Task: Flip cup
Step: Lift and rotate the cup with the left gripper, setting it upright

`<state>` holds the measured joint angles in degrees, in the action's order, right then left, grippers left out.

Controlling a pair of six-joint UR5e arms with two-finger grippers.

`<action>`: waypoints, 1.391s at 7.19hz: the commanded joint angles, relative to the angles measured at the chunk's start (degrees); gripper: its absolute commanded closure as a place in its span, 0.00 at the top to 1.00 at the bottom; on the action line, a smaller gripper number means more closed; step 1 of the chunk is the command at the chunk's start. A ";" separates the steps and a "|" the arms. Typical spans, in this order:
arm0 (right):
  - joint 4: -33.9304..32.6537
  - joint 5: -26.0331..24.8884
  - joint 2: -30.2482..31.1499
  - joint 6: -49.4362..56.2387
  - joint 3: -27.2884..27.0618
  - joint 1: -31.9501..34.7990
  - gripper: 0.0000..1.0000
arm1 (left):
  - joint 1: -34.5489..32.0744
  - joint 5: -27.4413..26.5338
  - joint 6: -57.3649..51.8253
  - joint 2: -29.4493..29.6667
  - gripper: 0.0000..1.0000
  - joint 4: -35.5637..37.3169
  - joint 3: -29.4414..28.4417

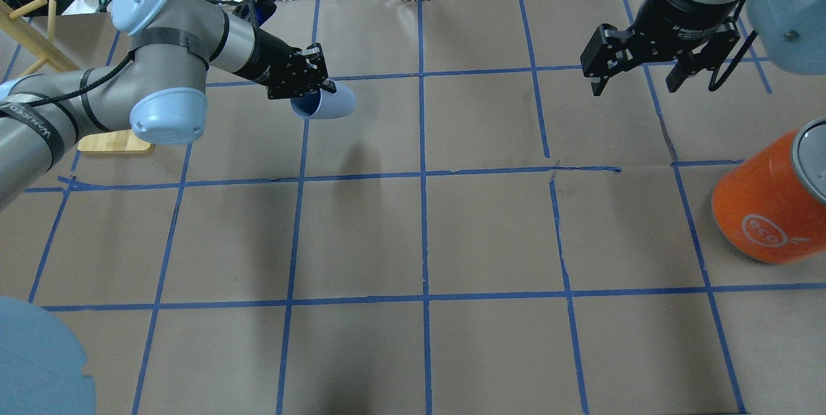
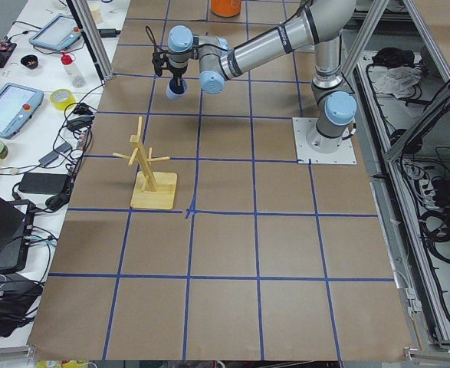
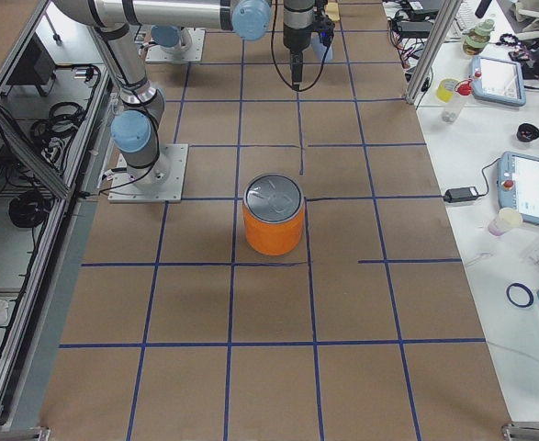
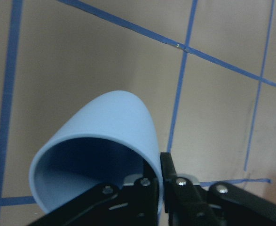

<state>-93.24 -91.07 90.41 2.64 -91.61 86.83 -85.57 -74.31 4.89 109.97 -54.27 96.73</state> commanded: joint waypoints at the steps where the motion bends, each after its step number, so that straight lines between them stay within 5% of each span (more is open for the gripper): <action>1: 0.07 -0.16 -0.06 -0.01 -0.15 0.00 1.00 | -0.04 -15.81 -8.30 2.08 0.00 -8.54 -5.22; 2: 0.07 -0.16 -0.06 -0.01 -0.15 0.00 1.00 | -0.03 -20.56 -12.75 4.18 0.00 -8.66 -7.15; 6: -0.01 -0.86 -0.23 0.52 -0.59 0.00 1.00 | 0.05 -20.87 -20.27 10.17 0.00 -11.47 -11.65; 7: -0.02 -0.86 -0.23 0.52 -0.59 -0.08 1.00 | 0.05 -20.96 -19.92 10.18 0.22 -11.47 -11.74; 8: -0.02 -0.86 -0.23 0.61 -0.59 0.00 1.00 | 0.05 -20.79 -19.13 9.74 0.68 -11.47 -11.65; 10: -0.02 -0.86 -0.23 0.61 -0.59 0.00 1.00 | 0.05 -20.87 -18.68 7.73 0.77 -13.48 -11.74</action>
<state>-93.25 -91.93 90.18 3.28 -92.19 86.82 -85.52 -95.17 -14.00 119.07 -66.26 85.06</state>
